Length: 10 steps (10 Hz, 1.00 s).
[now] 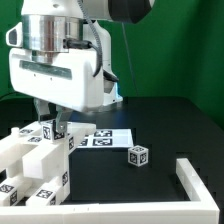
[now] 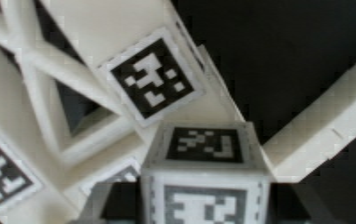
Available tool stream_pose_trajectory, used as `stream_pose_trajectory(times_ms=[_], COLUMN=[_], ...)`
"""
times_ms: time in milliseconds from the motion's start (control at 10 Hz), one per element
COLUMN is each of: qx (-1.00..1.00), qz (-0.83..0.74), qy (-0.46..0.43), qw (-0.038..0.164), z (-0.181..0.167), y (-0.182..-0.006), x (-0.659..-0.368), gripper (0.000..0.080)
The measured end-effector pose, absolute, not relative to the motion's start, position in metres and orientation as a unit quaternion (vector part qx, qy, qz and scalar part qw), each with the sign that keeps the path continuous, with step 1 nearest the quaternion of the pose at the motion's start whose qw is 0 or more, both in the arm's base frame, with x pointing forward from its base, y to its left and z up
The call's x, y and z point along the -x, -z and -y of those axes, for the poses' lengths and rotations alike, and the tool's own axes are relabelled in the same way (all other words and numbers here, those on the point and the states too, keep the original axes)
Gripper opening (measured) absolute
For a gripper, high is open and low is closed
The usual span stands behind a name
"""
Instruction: Assemble chair
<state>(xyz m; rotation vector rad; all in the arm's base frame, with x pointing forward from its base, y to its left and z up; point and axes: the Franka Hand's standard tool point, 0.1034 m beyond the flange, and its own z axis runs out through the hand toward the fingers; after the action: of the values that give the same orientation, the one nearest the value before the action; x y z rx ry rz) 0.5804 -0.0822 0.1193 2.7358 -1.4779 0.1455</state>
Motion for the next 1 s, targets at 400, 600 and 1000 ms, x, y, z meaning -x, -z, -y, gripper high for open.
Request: stream_pose_trajectory(times_ms=[400, 600, 1000], qx=[-0.788, -0.746, -0.805], qz=[0.614, 0.664, 0.592], qy=[-0.041, -0.04, -0.034], qw=[0.007, 0.005, 0.01], z=[0.0824, 0.0811, 0.0767], y=[-0.119, -0.1183, -0.1196], x=[-0.5797, -0.5795, -0.5801], gripper=[0.0281, 0.0281, 0.0611])
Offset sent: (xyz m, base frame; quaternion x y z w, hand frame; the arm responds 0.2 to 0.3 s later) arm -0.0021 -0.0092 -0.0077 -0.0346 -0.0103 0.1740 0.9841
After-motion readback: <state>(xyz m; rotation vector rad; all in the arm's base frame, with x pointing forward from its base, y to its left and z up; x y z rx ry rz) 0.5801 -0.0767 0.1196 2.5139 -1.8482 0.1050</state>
